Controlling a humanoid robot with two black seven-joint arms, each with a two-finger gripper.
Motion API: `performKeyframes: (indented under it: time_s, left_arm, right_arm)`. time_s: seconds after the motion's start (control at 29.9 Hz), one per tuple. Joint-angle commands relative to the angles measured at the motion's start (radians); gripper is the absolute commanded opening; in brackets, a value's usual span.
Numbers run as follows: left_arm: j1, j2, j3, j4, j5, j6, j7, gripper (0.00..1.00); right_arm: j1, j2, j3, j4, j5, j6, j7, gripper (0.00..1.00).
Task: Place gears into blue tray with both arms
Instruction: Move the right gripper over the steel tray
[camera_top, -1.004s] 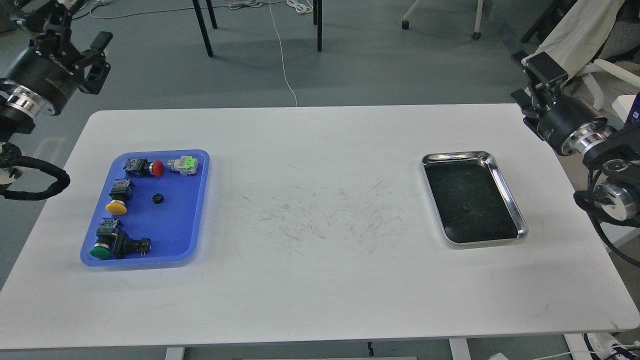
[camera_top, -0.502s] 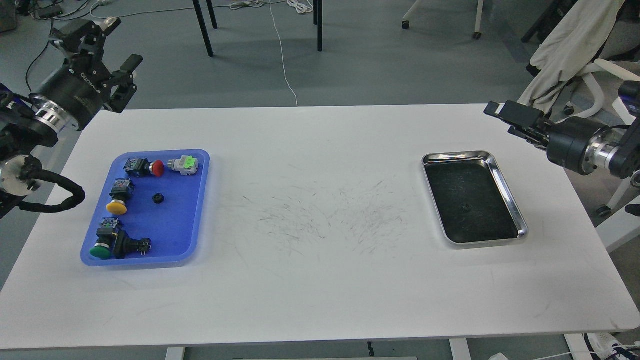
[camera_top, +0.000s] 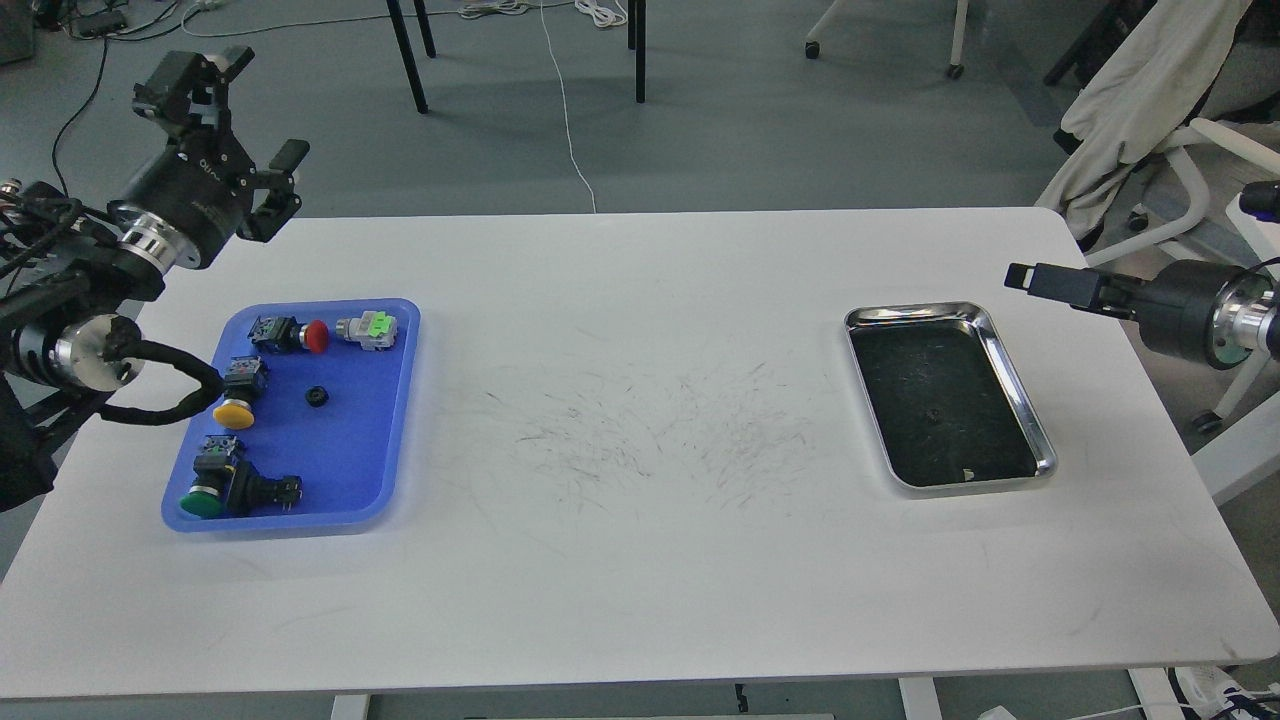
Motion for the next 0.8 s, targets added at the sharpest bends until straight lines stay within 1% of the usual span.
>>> performKeyframes:
  time_s: [0.0,0.17,0.27,0.37,0.6,0.77]
  left_arm:
    - [0.005,-0.032,-0.018,0.026,-0.002,0.003,0.016,1.00]
    - [0.010,-0.050,-0.021,0.029,-0.007,0.003,0.016,1.00]
    - [0.011,-0.056,-0.048,0.040,-0.011,0.006,0.019,1.00]
    - [0.013,-0.078,-0.051,0.063,-0.011,0.009,0.019,1.00]
    - [0.017,-0.064,-0.060,0.063,-0.013,0.009,0.016,1.00]
    - [0.017,-0.061,-0.076,0.063,-0.013,0.006,0.014,1.00]
  right_arm:
    - [-0.039,0.003,0.002,-0.052,-0.058,0.002,0.003,0.95]
    - [-0.059,0.006,0.002,-0.064,-0.202,0.011,0.004,0.95]
    - [-0.071,0.015,0.005,-0.091,-0.270,0.011,0.004,0.94]
    - [-0.087,0.077,0.006,-0.145,-0.278,0.005,0.004,0.93]
    - [-0.170,0.206,0.008,-0.266,-0.278,-0.014,0.004,0.89]
    - [-0.191,0.290,0.000,-0.297,-0.286,-0.015,0.004,0.89]
